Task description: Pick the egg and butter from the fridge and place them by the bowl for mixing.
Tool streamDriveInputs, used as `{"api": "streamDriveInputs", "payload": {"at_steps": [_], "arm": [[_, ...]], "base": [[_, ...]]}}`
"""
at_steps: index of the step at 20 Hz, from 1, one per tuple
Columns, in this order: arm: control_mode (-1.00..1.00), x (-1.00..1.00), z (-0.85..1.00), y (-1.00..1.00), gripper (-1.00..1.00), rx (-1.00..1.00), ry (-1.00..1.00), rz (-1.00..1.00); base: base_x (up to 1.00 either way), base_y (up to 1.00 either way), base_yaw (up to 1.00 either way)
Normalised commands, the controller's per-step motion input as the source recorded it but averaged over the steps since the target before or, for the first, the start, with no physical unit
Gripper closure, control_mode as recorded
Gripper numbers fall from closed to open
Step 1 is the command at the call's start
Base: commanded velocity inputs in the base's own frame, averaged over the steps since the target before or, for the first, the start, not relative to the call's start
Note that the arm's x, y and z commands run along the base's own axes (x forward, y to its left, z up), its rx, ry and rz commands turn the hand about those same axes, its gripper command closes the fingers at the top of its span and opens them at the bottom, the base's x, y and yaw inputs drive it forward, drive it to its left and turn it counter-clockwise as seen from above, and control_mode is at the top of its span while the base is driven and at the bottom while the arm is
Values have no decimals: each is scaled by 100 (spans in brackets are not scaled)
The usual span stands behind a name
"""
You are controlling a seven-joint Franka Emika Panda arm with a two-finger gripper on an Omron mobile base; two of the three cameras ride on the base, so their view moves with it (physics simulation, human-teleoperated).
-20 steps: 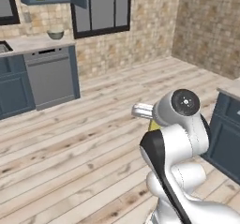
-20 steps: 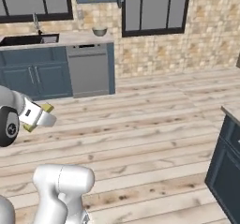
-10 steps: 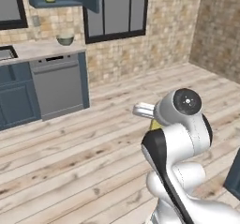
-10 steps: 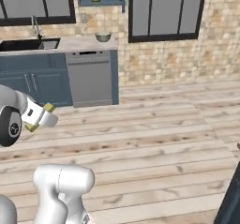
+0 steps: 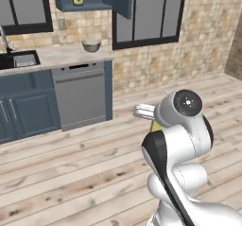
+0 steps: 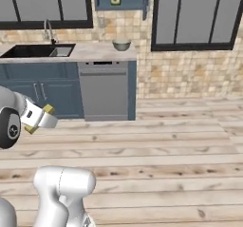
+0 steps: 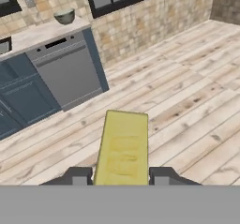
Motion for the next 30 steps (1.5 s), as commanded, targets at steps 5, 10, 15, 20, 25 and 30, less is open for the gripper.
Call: {"api": "streamDriveInputs", "payload": {"at_steps": [5,10,15,20,25,30], "arm": [[100,0,0,0,100,0,0,0],[100,0,0,0,100,0,0,0],[100,0,0,0,100,0,0,0],[100,0,0,0,100,0,0,0],[100,0,0,0,100,0,0,0],[100,0,0,0,100,0,0,0]], "base": [[100,-7,21],[100,-7,22],[100,-15,13],[100,-18,15],[100,-37,16],[81,-39,13]]}}
